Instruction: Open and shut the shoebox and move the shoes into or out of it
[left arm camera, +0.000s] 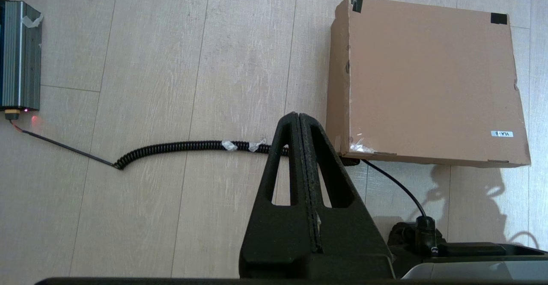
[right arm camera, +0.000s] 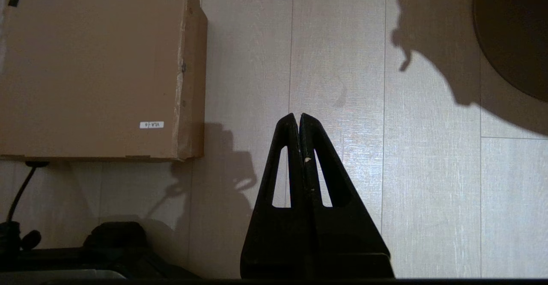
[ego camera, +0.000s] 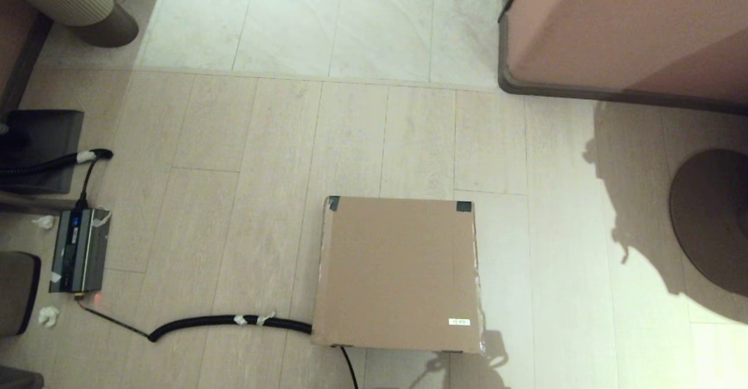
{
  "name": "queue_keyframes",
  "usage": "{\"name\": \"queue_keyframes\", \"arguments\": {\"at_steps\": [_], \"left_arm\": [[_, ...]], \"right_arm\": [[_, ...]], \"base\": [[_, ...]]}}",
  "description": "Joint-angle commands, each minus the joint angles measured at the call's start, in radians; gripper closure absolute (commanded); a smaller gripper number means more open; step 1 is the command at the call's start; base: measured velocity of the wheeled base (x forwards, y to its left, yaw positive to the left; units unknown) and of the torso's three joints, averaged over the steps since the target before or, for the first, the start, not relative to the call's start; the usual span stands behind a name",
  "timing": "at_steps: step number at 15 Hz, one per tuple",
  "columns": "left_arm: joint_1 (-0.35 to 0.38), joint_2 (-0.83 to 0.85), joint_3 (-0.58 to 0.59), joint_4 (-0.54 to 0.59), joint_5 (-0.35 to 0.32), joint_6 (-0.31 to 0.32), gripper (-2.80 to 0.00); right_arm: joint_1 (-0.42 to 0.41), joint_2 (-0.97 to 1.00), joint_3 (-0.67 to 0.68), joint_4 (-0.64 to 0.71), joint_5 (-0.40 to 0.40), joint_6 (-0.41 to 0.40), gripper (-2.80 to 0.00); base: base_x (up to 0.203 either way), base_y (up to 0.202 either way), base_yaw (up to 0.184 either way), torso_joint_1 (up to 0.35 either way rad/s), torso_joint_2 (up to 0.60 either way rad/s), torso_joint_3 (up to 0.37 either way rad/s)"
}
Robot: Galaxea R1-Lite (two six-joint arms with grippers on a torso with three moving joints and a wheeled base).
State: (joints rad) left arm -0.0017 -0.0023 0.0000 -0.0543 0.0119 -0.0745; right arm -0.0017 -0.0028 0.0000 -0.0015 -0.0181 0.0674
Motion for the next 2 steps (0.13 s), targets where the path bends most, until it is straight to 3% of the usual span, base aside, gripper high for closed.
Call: {"name": "queue_keyframes", "arguments": {"at_steps": [1,2], "left_arm": [[0.000,0.002,0.018,-0.001,0.000,-0.001,0.00],[0.000,0.002,0.018,-0.001,0.000,-0.001,0.00]], "right_arm": [[0.000,0.004,0.000,-0.002,0.002,0.011,0.00],[0.000,0.004,0.000,-0.002,0.001,0.015,0.00]], "base": [[0.000,0.000,0.000,0.000,0.00,0.000],[0.000,0.000,0.000,0.000,0.00,0.000]]}}
